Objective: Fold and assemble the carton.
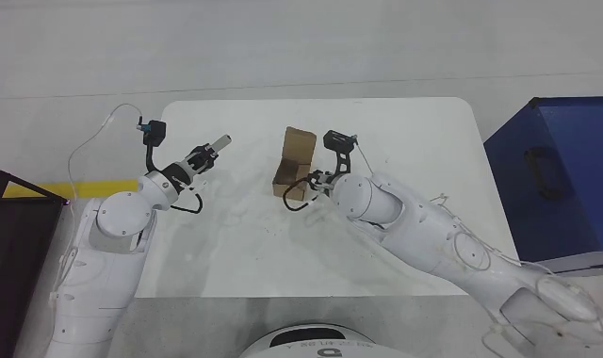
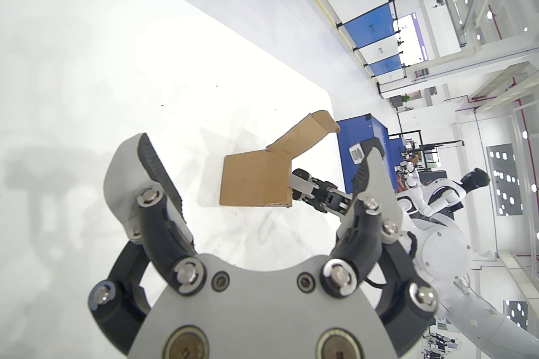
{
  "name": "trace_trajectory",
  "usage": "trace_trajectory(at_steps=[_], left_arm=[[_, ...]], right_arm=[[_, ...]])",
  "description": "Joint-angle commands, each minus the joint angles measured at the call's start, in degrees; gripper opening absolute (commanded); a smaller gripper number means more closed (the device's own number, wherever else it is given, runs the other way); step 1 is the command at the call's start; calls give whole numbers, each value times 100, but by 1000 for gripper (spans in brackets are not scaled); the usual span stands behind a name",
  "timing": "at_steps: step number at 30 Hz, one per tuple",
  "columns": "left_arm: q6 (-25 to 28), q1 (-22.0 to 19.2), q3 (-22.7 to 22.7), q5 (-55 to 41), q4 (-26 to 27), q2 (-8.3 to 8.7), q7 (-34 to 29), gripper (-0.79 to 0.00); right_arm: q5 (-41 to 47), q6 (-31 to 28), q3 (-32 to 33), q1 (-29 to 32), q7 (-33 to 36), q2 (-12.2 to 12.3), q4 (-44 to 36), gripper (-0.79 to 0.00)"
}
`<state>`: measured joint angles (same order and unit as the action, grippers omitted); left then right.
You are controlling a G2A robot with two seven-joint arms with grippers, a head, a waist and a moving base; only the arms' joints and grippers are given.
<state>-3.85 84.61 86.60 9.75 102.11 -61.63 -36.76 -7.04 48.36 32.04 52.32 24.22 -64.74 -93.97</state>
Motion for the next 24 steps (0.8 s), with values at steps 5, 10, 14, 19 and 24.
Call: trace_trajectory(at_steps=[5, 10, 14, 19, 24], left_arm=[[0, 0, 0, 0, 0, 0, 0, 0], [0, 0, 0, 0, 0, 0, 0, 0], [0, 0, 0, 0, 0, 0, 0, 0], [0, 0, 0, 0, 0, 0, 0, 0], [0, 0, 0, 0, 0, 0, 0, 0]], right_arm=[[-150, 170, -193, -257, 71, -192, 108, -422], [-322, 295, -368, -431, 197, -332, 199, -533], [-369, 392, -474, -526, 262, -453, 289, -671], [-506, 571, -559, -645, 301, -577, 334, -785], [-916, 752, -570, -721, 566, -523, 152, -785]])
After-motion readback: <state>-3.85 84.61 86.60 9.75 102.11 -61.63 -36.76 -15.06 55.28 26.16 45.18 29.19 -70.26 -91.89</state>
